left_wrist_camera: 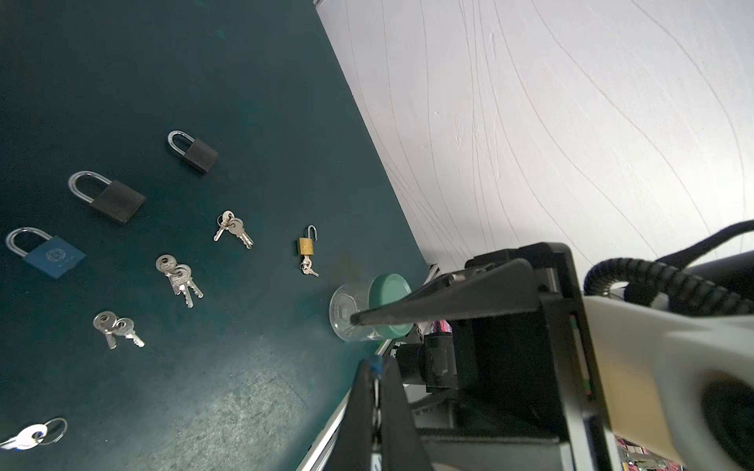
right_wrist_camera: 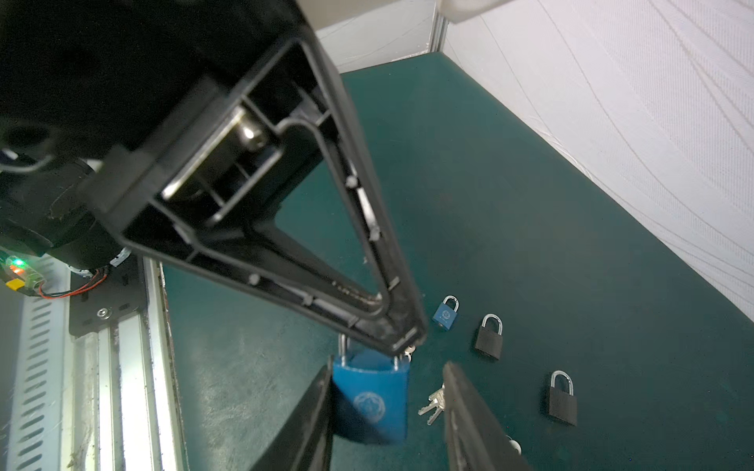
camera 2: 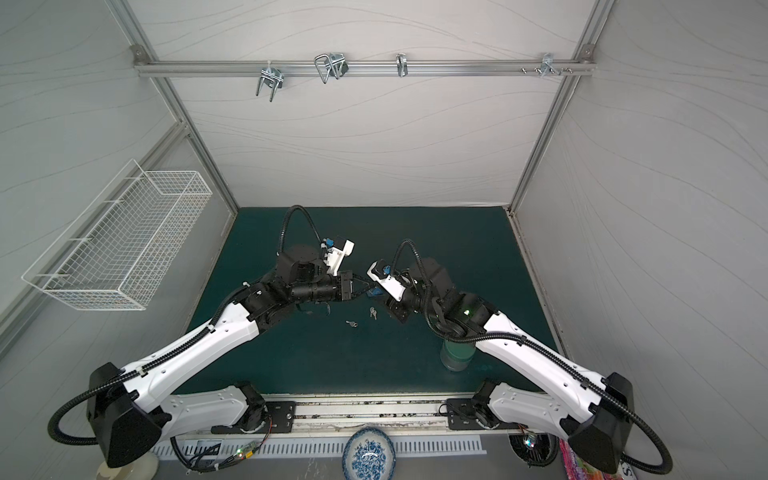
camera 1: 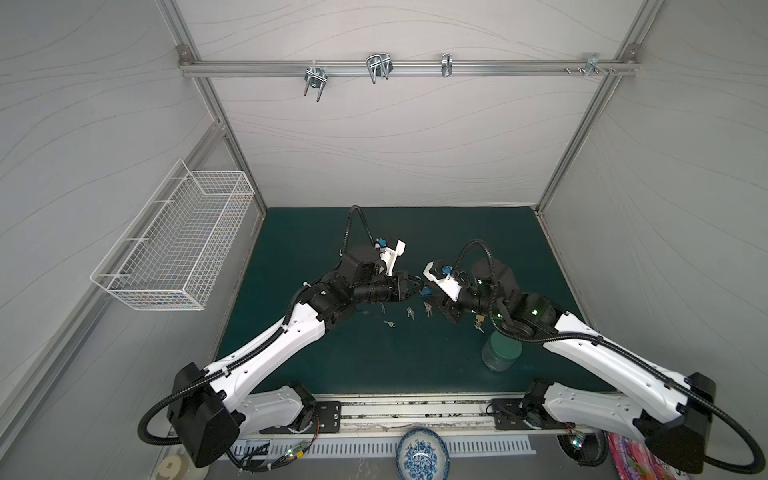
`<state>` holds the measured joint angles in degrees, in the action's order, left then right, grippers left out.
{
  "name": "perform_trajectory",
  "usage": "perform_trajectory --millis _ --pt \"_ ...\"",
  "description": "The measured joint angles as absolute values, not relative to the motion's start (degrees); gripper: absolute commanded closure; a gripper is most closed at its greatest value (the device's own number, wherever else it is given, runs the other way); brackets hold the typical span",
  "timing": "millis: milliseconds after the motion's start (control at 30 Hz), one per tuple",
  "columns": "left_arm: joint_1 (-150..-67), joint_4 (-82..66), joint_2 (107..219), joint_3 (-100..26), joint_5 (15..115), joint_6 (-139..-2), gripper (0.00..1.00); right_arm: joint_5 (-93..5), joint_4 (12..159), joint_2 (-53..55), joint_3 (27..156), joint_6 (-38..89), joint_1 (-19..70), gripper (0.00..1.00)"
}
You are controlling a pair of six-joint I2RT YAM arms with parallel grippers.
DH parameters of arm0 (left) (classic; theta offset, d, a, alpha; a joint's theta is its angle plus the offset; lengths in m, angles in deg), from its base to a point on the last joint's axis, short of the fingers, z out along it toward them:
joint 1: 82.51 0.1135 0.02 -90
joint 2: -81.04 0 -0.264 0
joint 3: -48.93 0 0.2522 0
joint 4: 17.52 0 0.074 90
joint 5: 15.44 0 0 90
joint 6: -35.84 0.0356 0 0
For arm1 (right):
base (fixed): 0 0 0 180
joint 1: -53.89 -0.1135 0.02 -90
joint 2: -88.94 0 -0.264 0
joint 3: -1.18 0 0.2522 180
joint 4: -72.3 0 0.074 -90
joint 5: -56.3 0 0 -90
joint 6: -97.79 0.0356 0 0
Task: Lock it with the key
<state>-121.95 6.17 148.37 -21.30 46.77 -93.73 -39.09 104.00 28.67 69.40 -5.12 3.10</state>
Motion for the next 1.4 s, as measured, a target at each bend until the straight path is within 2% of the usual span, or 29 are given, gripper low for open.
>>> perform_trajectory --millis 433,567,667,700,733,767,867,933,1033,1067,1267,1400 --pt "-121.9 5.7 148.4 -21.3 46.9 -93.8 1.0 -38.6 103.5 28.3 69.4 -4.6 2.9 0.76" --pt "-121.9 5.7 148.4 -21.3 47.0 -93.8 1.0 -38.5 103.5 28.4 69.4 -4.3 2.9 0.84" --pt "-121.9 5.7 148.4 -21.3 47.0 -93.7 1.0 -38.4 103.6 28.5 69.4 -4.0 2.9 0.94" --pt "-121.9 5.7 148.4 -21.3 47.0 -93.7 0.92 -38.3 103.7 28.6 69.4 -4.0 2.8 0.97" --pt "-121.9 5.8 148.4 -21.5 46.9 -93.3 0.79 -38.3 103.8 28.8 69.4 -4.0 2.8 1.0" --pt "-121.9 6.0 148.4 -21.8 47.0 -92.9 0.66 -38.2 103.8 28.9 69.4 -3.9 2.8 1.0" --pt "-121.9 8.1 148.3 -23.7 48.1 -91.2 0.36 -37.3 104.2 29.9 69.4 -3.2 2.8 1.0" --pt "-121.9 11.0 148.0 -25.5 50.9 -89.3 0.22 -36.8 104.2 30.8 69.2 -2.7 2.8 1.0" --pt "-121.2 16.2 147.0 -27.6 56.5 -86.8 0.05 -36.2 104.3 31.5 68.9 -1.4 3.4 1.0" --pt "-120.5 17.7 146.3 -27.7 58.2 -86.1 0.01 -36.0 104.7 31.1 68.9 -0.5 3.7 1.0" --pt "-113.3 23.7 140.1 -22.4 64.7 -85.4 0.01 -34.5 107.1 22.2 69.3 4.2 5.0 1.0" --pt "-112.1 29.2 137.6 -18.6 69.3 -85.5 0.01 -34.4 108.6 14.0 70.1 7.3 5.1 1.0"
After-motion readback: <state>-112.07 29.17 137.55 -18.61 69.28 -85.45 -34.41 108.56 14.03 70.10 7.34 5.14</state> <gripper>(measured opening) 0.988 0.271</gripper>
